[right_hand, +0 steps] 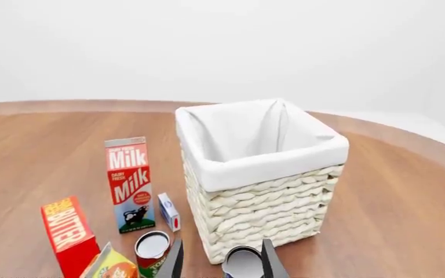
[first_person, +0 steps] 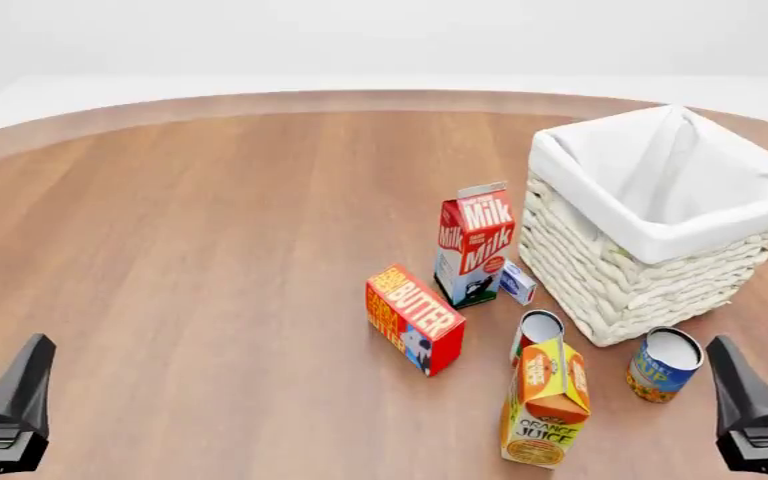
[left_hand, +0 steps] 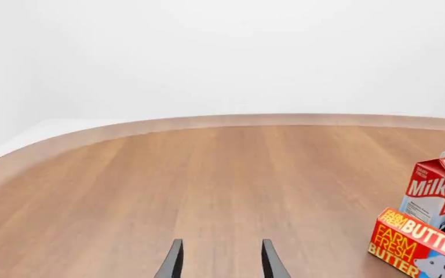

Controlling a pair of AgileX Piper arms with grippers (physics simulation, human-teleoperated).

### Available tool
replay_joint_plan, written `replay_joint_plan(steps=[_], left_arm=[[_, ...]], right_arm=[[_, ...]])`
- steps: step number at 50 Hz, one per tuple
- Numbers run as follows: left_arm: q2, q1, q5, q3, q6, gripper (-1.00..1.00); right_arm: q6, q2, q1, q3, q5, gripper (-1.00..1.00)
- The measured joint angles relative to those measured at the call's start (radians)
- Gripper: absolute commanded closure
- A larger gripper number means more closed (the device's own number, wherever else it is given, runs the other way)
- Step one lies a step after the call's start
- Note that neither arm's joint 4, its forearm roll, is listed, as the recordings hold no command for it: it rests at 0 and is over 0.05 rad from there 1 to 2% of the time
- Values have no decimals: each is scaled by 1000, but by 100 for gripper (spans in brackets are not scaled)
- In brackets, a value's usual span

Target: Pick up the alphabet soup, and put it in the basket.

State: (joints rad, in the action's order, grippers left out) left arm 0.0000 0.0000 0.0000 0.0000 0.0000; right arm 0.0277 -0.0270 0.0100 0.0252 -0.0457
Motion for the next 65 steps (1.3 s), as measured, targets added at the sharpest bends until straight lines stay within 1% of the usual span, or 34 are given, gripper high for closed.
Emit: replay_joint_plan(steps=[23,40,45,52,65], left_arm=[[0,0,0,0,0,-100],[0,0,0,0,0,-100],[0,0,0,0,0,-100],[0,0,0,0,0,-100],[0,0,0,0,0,-100]], right_arm=[[31,-5,9,69,-118,-100],[57,-31,-14,102,-174,-100],[61,-57,-24,94,-157,-100],[61,-113,-48,73,-109,-100],[56,-236,-87,11,24,-100]])
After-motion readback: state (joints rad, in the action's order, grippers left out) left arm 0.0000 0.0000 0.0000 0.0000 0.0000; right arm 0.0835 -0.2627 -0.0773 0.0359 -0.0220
